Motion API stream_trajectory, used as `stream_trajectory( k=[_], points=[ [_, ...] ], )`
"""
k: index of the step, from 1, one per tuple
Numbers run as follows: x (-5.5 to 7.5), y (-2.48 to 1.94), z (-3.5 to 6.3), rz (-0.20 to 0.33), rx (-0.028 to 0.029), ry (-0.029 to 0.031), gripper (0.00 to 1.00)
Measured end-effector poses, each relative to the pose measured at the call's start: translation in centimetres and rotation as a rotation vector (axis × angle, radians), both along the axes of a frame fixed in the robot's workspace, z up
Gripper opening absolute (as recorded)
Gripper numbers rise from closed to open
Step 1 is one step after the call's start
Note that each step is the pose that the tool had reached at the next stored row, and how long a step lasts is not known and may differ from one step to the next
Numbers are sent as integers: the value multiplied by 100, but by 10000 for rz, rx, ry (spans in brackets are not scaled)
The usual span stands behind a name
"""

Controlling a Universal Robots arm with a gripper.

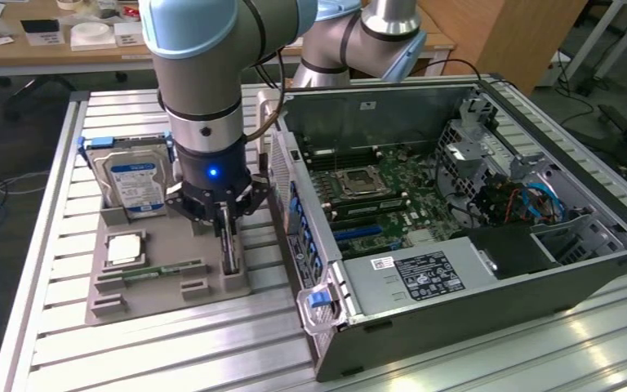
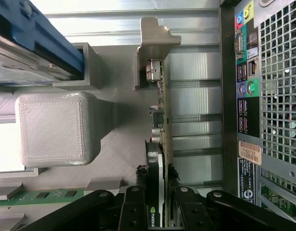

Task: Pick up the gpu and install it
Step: 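Pick up the gpu and move the gpu toward the slot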

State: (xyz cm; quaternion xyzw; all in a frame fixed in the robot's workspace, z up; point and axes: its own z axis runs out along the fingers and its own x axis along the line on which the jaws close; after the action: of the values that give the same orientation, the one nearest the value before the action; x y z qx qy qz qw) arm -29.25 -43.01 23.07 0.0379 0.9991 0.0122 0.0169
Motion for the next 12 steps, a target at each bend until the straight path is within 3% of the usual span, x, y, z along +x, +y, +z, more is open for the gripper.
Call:
stream_trajectory(
  k=[12],
  points=[
    [0, 0, 0, 260, 23, -1, 27]
  ],
)
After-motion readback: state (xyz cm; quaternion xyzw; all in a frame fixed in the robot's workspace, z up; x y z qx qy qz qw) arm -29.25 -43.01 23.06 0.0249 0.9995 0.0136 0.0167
